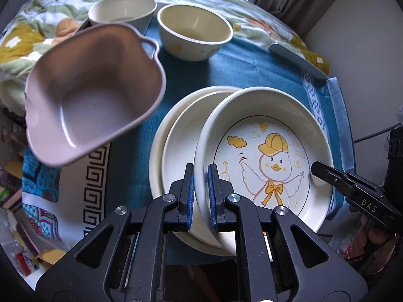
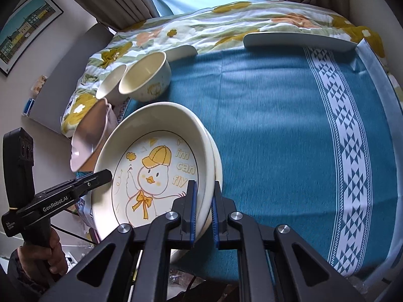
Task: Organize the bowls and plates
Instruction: 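Lift the duck-print plate and carry it over the plate stack, then lower the duck-print plate onto the white plate and open both grippers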
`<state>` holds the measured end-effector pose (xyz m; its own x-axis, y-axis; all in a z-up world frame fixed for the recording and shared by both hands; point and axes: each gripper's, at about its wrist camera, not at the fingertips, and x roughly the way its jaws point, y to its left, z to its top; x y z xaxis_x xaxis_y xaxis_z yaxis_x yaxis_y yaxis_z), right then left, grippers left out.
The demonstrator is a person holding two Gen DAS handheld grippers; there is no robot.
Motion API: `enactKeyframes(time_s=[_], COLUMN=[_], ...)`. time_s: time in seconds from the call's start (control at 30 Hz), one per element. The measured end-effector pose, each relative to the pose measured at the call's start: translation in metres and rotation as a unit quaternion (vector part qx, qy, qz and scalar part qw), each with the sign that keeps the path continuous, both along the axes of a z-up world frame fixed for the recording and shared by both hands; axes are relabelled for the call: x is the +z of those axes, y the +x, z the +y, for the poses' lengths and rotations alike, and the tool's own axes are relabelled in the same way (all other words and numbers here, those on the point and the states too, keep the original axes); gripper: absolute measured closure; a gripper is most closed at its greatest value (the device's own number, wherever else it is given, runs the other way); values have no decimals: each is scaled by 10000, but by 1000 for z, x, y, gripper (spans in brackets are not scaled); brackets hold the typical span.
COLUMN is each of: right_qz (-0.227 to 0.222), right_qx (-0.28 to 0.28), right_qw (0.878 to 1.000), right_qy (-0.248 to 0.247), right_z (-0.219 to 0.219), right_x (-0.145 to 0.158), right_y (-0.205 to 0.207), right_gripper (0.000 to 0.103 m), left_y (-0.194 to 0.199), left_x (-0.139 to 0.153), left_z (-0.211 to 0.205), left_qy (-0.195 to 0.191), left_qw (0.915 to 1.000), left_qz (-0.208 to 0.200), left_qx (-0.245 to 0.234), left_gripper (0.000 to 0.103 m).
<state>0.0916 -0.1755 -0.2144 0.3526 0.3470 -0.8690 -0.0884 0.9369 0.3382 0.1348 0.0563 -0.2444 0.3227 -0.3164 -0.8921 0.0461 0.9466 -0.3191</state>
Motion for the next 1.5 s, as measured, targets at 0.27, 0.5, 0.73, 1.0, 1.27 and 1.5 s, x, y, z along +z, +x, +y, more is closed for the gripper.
enactKeyframes(time_s=[0.27,0.5,0.73,1.0,1.27,1.5], right_qz=[-165,-182,-183,-160,-142,-115], right_qx=[163,282,334,327,366,445], right_qw=[9992,9980,9977,9977,9975,9967], right_qy=[-340,-529,-569,-570,-594,-662], right_z=[9,14,14,14,18,24], right_x=[-4,-8,-7,-9,-11,-14], right_y=[-1,1,1,1,0,2], right_gripper=[93,93,93,93,93,92], left_y=[5,6,7,-3,-6,-8], left_x=[-13,-14,-9,-6,-2,3], left_z=[-7,-21,-37,-53,-61,-56], left_qy=[229,822,1531,2307,2631,2650], left_qw=[9997,9965,9871,9690,9584,9583], left_qz=[69,1,-225,-523,-767,-822], left_qx=[10,-164,-423,-711,-797,-686], left_gripper=[92,90,89,87,88,88])
